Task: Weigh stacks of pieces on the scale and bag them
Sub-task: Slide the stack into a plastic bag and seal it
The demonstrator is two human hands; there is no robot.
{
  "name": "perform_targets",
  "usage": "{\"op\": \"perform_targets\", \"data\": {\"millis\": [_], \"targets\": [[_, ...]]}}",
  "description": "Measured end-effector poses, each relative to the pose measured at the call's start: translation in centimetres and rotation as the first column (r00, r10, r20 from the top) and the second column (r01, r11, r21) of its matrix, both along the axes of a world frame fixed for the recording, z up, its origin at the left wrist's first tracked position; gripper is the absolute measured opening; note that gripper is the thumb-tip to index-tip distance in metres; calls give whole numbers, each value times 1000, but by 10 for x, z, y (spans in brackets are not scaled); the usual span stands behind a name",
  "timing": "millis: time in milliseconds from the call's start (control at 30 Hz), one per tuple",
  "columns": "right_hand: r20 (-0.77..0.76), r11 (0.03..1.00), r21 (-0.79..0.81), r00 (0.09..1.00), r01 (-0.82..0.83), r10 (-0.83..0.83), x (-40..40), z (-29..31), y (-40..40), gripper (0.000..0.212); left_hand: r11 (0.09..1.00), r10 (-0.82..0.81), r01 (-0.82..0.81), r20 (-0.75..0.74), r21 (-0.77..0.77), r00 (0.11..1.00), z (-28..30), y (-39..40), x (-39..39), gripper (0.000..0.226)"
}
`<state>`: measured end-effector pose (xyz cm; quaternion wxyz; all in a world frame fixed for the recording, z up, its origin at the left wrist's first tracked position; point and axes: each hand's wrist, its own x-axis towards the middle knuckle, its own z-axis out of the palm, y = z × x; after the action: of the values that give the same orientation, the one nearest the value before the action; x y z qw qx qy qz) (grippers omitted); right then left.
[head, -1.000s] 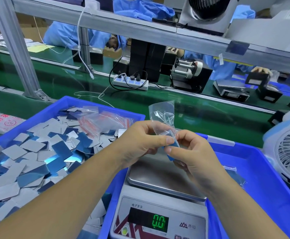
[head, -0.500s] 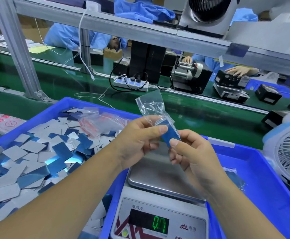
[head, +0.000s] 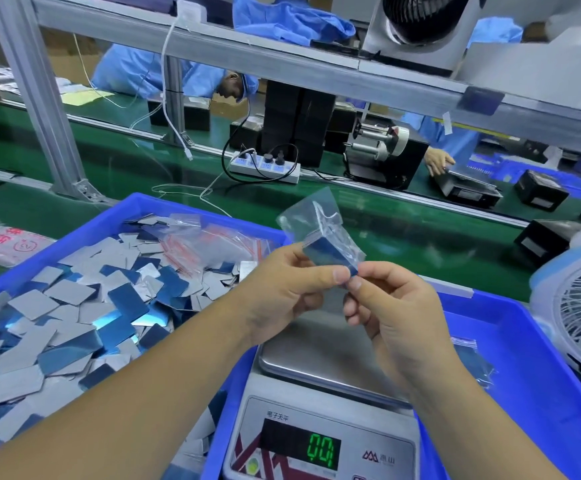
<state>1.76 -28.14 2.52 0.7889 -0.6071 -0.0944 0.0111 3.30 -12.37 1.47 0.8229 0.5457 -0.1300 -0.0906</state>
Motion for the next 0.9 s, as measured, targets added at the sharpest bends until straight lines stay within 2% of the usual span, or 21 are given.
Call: {"op": "perform_targets", "data": {"millis": [100,167,233,300,367,400,467,533,600,700,800,900], "targets": [[40,1000,31,999,7,-8,-3,-1,4,38,997,-50,48,35,58,998,-4,-7,-4,11],[34,994,77,997,-76,73,-5,1,4,34,997,-66,64,40,41,997,-4,-8,-3,10],[-2,974,134,983,-182,184,-5,3,3,28,999,-18,17,20,34,1000,-6,-8,0,16],[-40,972,131,979,-194,201,-5,4,3,19,997,43,-45,23,61,999,-8,-9,0,20],[-59,995,56,995,-78,82,-4,3,4,13,994,3,-11,70,105,998,-7,-10,-2,16],[-45,1000,20,999,-7,7,-2,1,4,18,993,-29,19,88,117,996,-6,-10,-4,19],[25,994,-37,994,105,-104,3,-1,-1,22,995,-26,19,77,94,997,-4,-6,-3,28],[144,977,-140,979,164,-144,5,1,-9,12,999,18,-21,52,50,998,-2,-1,1,30],[300,912,-332,944,240,-139,9,0,-16,9,993,51,-61,99,106,994,-4,2,4,30],[469,760,-553,882,340,-53,9,0,-18,21,953,32,-85,185,290,982,-9,-1,3,32],[514,740,-573,858,351,-9,10,2,-21,17,934,38,-109,210,340,977,-12,-2,5,24],[444,745,-616,894,257,60,11,4,-25,12,936,44,-110,198,335,979,-10,2,6,21]]}}
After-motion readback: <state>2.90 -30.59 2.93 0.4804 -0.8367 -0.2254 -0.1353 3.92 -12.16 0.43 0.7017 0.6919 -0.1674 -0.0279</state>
